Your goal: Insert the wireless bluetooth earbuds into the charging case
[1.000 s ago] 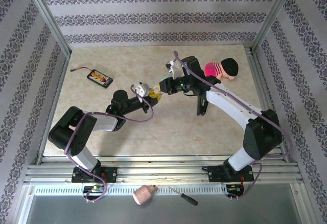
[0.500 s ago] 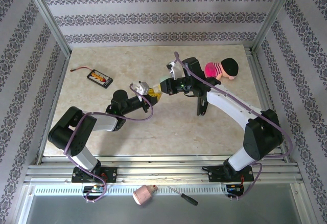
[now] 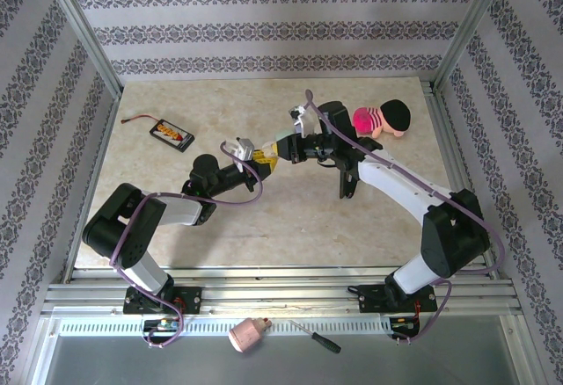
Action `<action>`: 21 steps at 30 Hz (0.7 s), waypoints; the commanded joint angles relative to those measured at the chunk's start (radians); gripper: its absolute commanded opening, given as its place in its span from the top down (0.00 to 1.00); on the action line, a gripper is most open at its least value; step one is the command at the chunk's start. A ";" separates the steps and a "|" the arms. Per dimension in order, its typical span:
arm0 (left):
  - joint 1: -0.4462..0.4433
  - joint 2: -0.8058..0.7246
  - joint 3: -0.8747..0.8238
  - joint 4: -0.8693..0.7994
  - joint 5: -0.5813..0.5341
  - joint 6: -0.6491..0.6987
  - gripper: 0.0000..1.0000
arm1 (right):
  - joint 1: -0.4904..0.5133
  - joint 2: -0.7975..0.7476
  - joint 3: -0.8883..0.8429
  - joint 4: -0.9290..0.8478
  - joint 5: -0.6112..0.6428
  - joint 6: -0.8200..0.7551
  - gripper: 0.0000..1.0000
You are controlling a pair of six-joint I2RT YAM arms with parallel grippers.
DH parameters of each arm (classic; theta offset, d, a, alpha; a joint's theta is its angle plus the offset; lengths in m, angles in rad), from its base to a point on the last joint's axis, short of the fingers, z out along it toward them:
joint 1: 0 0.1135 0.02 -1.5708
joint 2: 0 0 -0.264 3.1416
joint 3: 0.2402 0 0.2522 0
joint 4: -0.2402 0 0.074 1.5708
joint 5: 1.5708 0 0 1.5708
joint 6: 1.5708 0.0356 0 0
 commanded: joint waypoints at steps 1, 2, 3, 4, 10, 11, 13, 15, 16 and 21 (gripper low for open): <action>0.013 -0.016 0.043 0.103 -0.029 -0.033 1.00 | -0.006 -0.023 -0.032 0.029 -0.058 0.026 0.85; 0.013 -0.015 0.043 0.108 -0.028 -0.036 1.00 | -0.005 -0.022 -0.036 0.030 -0.060 0.028 0.85; 0.013 -0.015 0.043 0.116 -0.029 -0.039 1.00 | -0.007 -0.020 -0.037 0.027 -0.058 0.027 0.85; 0.013 -0.016 0.043 0.120 -0.028 -0.043 1.00 | -0.007 -0.019 -0.038 0.023 -0.057 0.026 0.85; 0.016 -0.021 0.040 0.131 0.000 -0.048 1.00 | -0.011 -0.027 -0.031 -0.006 -0.001 0.014 0.79; 0.016 -0.022 0.038 0.134 0.004 -0.050 1.00 | -0.011 -0.029 -0.027 -0.015 0.009 0.012 0.79; 0.016 -0.023 0.038 0.142 0.011 -0.055 1.00 | -0.011 -0.031 -0.015 -0.032 0.022 -0.001 0.77; 0.017 -0.018 0.040 0.147 0.013 -0.059 1.00 | -0.011 -0.030 -0.006 -0.041 0.017 -0.010 0.75; 0.018 -0.017 0.040 0.150 0.014 -0.060 1.00 | -0.011 -0.029 -0.003 -0.044 0.017 -0.012 0.74; 0.019 -0.008 0.048 0.157 0.027 -0.062 1.00 | -0.010 -0.025 0.010 -0.052 0.014 -0.023 0.70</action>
